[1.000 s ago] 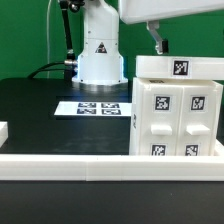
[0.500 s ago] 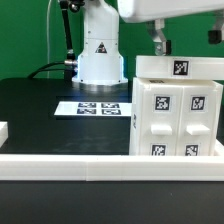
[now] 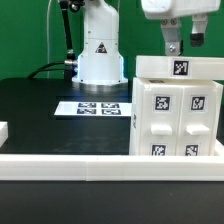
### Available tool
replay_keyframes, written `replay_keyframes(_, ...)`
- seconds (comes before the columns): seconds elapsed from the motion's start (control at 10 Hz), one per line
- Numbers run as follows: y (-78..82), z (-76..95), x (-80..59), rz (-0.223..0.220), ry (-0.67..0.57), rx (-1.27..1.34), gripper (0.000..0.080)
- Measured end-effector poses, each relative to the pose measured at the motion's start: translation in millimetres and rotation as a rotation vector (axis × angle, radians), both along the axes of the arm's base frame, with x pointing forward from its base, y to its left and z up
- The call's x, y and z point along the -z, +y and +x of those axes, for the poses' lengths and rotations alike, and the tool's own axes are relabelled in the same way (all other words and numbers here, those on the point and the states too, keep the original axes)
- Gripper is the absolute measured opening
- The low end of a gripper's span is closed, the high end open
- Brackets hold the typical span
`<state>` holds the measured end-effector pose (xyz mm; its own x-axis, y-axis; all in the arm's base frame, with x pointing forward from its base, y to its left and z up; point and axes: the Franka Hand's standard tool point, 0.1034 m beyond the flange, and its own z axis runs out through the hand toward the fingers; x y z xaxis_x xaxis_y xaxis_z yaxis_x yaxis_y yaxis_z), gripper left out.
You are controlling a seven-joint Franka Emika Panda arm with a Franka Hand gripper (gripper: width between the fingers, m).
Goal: Assemble cabinet
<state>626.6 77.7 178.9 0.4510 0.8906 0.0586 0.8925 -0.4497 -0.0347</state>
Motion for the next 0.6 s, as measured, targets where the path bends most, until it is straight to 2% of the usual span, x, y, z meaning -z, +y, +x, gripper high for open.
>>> replay_keyframes(0.2, -3.8, -3.9, 5.9, -0.017, 0.006, -0.135, 0.0797)
replay_keyframes(0.6, -5.6, -11.6, 18.4, -0.020, 0.028, -0.128, 0.0797)
